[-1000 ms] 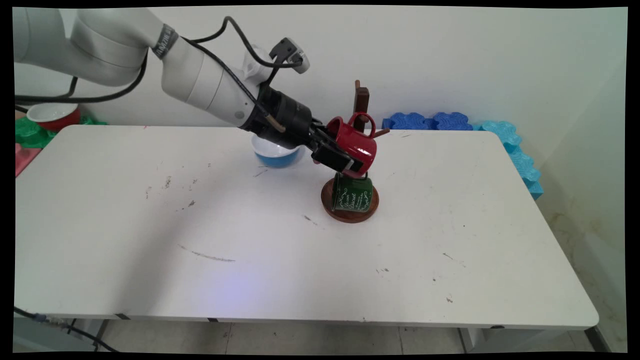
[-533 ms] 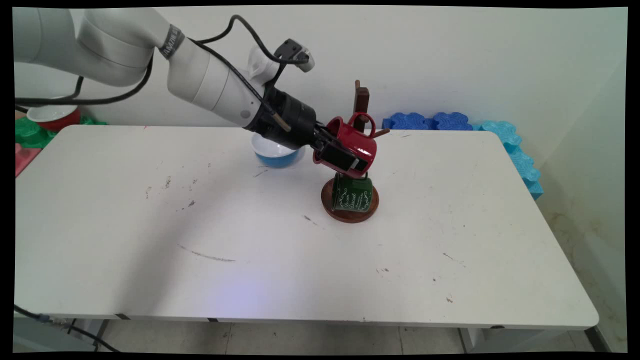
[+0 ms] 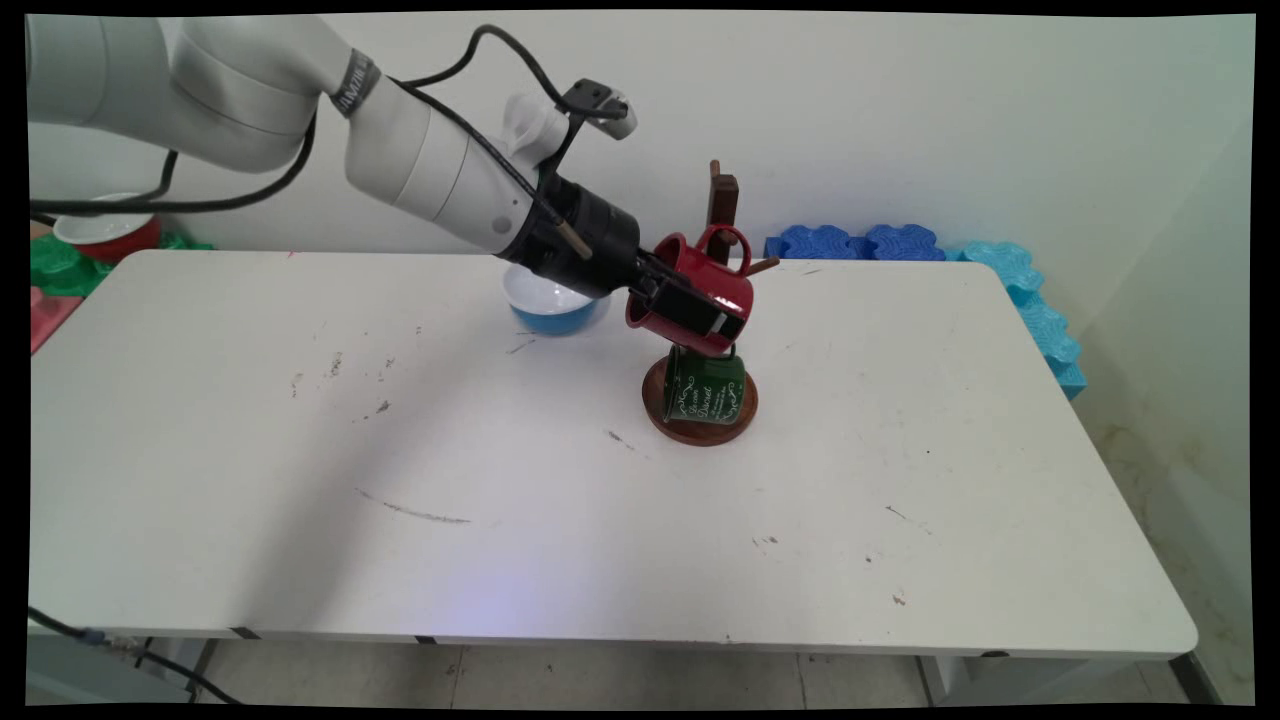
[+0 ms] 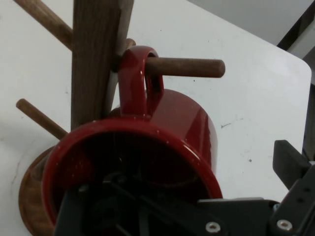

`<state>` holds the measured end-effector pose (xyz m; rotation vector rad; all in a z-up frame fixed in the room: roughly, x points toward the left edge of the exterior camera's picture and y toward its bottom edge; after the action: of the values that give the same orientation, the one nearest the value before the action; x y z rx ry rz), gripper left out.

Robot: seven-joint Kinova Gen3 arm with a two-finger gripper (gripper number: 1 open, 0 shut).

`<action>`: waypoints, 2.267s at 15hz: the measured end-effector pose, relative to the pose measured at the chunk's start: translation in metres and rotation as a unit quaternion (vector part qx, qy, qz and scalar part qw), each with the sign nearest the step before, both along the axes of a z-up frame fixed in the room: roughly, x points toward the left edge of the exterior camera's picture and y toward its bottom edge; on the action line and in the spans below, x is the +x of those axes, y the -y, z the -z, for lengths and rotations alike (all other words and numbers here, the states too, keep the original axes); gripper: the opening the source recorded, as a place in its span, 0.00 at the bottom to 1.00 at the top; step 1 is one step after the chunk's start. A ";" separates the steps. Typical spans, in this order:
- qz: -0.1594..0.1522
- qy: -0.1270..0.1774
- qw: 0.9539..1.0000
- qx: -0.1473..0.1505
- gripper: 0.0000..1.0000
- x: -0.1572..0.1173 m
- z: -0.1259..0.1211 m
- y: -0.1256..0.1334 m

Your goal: Pick up the red mug from the rack, then place the picked object on the table

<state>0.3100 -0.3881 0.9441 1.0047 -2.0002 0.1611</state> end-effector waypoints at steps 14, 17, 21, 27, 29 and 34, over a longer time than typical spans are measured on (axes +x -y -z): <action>-0.018 -0.011 1.000 0.023 0.00 -0.002 0.001 0.003; -0.019 -0.012 0.999 0.026 0.00 -0.002 0.000 0.003; -0.020 -0.012 0.999 0.027 0.00 -0.001 0.000 0.003; -0.021 -0.011 0.999 0.029 0.00 -0.001 -0.001 0.004; -0.020 -0.011 0.999 0.029 0.00 -0.001 -0.002 0.004; -0.018 -0.013 0.999 0.031 0.00 -0.003 -0.002 0.004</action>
<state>0.3069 -0.3923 0.9460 1.0765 -1.9742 0.1056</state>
